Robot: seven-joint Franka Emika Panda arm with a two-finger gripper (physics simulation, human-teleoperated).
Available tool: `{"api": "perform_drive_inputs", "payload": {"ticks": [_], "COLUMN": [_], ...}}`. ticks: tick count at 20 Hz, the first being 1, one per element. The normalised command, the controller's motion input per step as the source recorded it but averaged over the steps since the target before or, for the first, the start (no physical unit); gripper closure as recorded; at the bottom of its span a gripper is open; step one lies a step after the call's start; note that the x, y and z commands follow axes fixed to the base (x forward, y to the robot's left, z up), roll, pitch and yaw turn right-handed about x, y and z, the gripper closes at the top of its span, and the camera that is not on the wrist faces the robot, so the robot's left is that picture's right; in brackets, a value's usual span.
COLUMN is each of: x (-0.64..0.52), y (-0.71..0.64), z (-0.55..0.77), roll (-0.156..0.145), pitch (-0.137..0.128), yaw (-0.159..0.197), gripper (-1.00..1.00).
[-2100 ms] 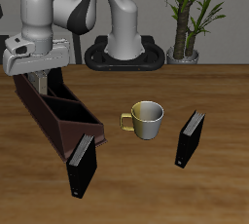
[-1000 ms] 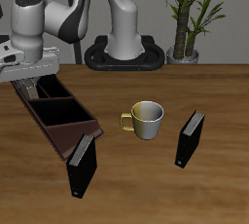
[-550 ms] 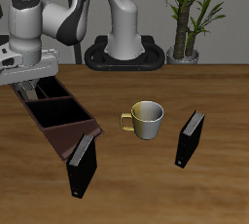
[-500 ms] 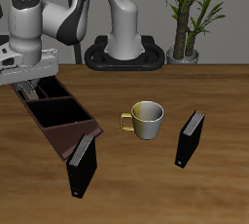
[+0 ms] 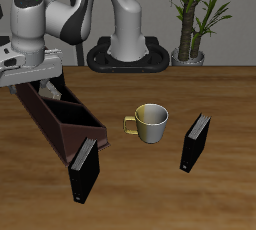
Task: Place the yellow book into the right desk caddy's back compartment
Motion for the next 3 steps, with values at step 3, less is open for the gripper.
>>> {"api": "perform_drive_inputs", "payload": {"ticks": [3], "x": [-0.11], "y": [0.15], "z": [0.24], "roll": [0.008], "pitch": [-0.016], "yaw": [-0.053], "gripper": [-1.0]}}
